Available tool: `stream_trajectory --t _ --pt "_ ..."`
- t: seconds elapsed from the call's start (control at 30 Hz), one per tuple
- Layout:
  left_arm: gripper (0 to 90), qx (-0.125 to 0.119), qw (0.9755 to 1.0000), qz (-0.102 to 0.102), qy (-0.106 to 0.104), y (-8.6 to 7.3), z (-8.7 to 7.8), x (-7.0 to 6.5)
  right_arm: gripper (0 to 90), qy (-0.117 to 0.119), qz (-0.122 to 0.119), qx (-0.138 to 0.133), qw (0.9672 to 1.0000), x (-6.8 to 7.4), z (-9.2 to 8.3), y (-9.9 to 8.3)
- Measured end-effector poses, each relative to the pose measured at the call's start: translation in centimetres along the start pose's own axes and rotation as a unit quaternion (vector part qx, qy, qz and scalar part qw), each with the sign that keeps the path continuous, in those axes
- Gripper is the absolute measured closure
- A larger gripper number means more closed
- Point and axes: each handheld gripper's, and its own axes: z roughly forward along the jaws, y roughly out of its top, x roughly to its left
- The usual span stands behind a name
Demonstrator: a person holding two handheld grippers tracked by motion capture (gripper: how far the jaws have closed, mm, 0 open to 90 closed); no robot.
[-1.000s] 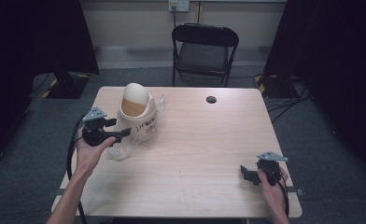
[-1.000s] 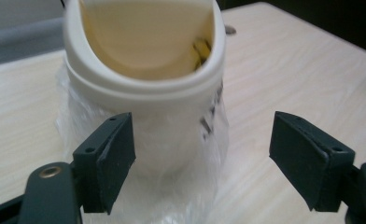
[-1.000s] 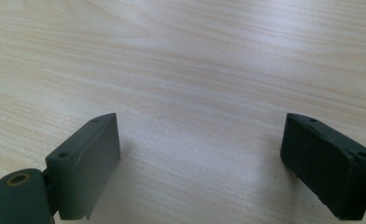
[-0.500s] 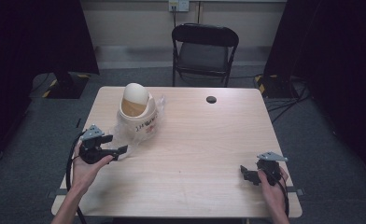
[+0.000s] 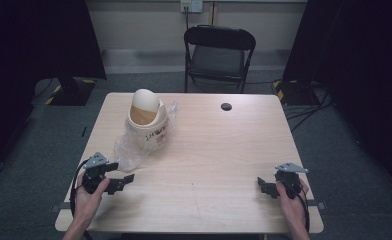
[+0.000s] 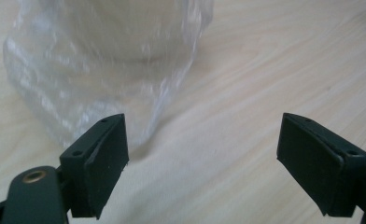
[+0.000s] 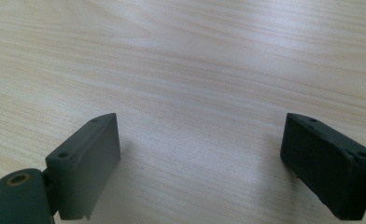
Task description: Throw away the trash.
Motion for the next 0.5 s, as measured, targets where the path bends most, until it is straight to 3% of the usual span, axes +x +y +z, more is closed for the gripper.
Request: stream_trajectory --t 0.1,0.2,0.27,0.33,0.4,0.5 --pt "16.5 0.017 0.9998 0.009 0.005 -1.6 0.3 -0.1 11.2 0.000 0.000 0.000 1.0000 0.0 0.0 0.0" --pt "16.5 0.016 0.9997 0.016 0.001 -2.7 0.7 0.2 11.2 0.000 0.000 0.000 1.0000 0.0 0.0 0.0" --pt "16.5 0.027 0.9993 0.016 0.020 -3.1 1.1 0.3 11.2 0.000 0.000 0.000 1.0000 0.0 0.0 0.0" --pt "16.5 0.028 0.9994 0.010 0.016 -3.2 1.2 0.3 11.2 0.000 0.000 0.000 1.0000 0.0 0.0 0.0" --pt "16.5 0.042 0.9988 0.008 0.025 -3.6 1.7 0.4 11.2 0.000 0.000 0.000 1.0000 0.0 0.0 0.0" --pt "15.9 0.038 0.9985 0.013 0.038 -3.6 2.0 0.2 11.2 0.000 0.000 0.000 1.0000 0.0 0.0 0.0"
